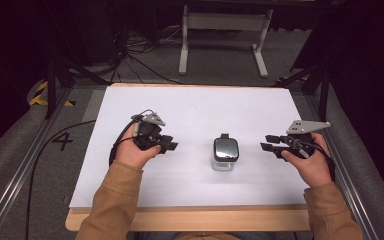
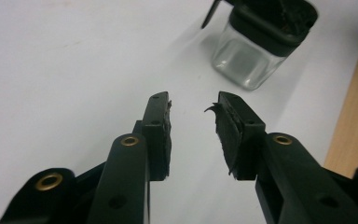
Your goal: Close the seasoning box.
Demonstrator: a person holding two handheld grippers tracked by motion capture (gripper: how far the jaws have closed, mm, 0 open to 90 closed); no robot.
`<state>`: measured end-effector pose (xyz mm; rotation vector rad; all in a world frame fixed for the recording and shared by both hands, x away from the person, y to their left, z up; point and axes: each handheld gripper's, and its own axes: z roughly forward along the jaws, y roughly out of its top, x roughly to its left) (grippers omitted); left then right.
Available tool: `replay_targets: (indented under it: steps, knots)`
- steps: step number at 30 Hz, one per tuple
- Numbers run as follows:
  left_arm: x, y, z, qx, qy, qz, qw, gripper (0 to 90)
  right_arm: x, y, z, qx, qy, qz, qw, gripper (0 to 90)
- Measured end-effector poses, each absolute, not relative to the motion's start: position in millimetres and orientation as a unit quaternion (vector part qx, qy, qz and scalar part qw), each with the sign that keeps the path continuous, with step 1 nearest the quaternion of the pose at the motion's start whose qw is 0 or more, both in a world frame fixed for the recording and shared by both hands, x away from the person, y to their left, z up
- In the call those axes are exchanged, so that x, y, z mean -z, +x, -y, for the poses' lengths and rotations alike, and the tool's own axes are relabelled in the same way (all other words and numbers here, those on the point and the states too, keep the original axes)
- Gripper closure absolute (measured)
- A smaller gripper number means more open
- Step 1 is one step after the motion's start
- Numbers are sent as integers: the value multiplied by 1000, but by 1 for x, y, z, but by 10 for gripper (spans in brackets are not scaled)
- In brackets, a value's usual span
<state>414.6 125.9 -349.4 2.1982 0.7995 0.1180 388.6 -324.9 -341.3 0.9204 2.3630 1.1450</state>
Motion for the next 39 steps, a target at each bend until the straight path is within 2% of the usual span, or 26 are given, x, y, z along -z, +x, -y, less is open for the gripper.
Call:
replay_targets:
  steps: [8, 18, 27, 30, 34, 39]
  knots:
    - [359, 417, -156, -56, 855, -351, 377, 628, 350, 407, 331, -389, 348, -834, 179, 551]
    - [381, 429, -170, -60, 847, -384, 363, 567, 370, 423, 346, -361, 379, -833, 181, 476]
    - [405, 442, -178, -49, 844, -400, 353, 538, 393, 433, 366, -329, 425, -826, 171, 466]
    - [412, 445, -178, -47, 843, -409, 348, 457, 401, 437, 372, -308, 444, -824, 171, 465]
    - [423, 449, -177, -39, 851, -415, 320, 435, 412, 439, 380, -294, 458, -820, 176, 465]
    - [425, 453, -174, -44, 854, -404, 326, 405, 421, 439, 382, -290, 455, -825, 168, 465]
